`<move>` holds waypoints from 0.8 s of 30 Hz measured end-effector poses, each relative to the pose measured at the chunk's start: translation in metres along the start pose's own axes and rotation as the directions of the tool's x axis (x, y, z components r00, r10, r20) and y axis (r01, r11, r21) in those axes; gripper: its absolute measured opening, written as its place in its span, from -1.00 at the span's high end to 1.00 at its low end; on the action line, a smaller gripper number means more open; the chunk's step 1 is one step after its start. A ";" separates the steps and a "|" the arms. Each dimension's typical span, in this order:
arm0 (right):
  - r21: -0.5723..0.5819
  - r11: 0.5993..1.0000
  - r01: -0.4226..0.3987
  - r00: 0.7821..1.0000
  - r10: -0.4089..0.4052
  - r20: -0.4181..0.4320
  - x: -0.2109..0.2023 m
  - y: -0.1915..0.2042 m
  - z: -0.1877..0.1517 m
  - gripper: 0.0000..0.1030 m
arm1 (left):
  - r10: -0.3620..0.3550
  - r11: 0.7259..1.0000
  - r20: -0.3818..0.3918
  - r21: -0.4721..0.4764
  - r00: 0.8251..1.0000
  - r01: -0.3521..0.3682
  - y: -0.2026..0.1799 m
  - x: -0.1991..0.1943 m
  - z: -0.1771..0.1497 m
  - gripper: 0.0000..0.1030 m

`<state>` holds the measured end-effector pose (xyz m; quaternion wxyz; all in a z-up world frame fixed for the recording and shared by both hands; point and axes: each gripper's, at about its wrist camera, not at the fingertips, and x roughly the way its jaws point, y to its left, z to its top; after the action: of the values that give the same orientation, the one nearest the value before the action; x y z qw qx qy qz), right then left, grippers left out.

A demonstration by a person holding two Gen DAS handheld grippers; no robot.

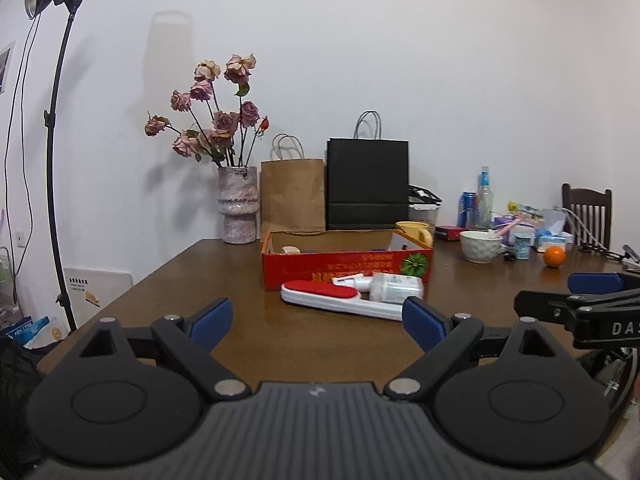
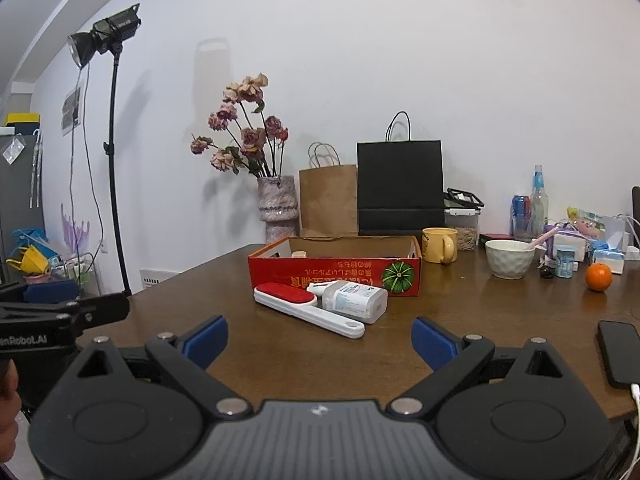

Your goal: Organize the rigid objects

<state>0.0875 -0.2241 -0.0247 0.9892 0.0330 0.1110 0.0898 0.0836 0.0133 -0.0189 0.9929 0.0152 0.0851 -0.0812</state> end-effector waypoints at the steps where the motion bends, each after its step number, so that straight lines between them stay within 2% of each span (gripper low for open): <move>1: 0.002 1.000 0.004 1.000 -0.004 -0.003 0.007 -0.002 0.002 -0.90 | 0.002 1.000 0.002 0.001 1.000 -0.002 0.001 0.007 0.002 -0.82; 6: 0.021 1.000 0.018 0.999 -0.017 -0.034 0.047 -0.018 0.014 -0.87 | -0.006 1.000 -0.012 -0.003 1.000 0.006 0.004 0.043 0.014 -0.82; 13: 0.034 0.999 0.016 0.994 -0.012 -0.110 0.105 -0.052 0.028 -0.64 | -0.010 1.000 -0.060 -0.017 0.998 0.009 0.002 0.112 0.029 -0.82; 17: 0.040 0.999 0.014 0.986 -0.007 -0.164 0.147 -0.073 0.039 -0.46 | -0.045 0.999 -0.098 -0.033 0.994 0.042 -0.001 0.156 0.037 -0.81; 19: 0.058 0.998 0.010 0.982 0.001 -0.186 0.169 -0.084 0.045 -0.45 | -0.084 0.996 -0.131 -0.044 0.988 0.079 -0.004 0.181 0.041 -0.77; 22: 0.078 0.997 -0.006 0.975 0.023 -0.219 0.196 -0.096 0.048 -0.27 | -0.135 0.991 -0.186 -0.033 0.973 0.131 -0.016 0.222 0.044 -0.53; 24: 0.109 0.994 -0.027 0.966 0.054 -0.253 0.214 -0.104 0.047 -0.27 | -0.168 0.986 -0.234 -0.041 0.958 0.163 -0.022 0.248 0.043 -0.44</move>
<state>0.3212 -0.2886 -0.0331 0.9615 0.0753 0.2414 0.1076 0.3278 -0.0499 -0.0193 0.9656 0.0070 0.2045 -0.1606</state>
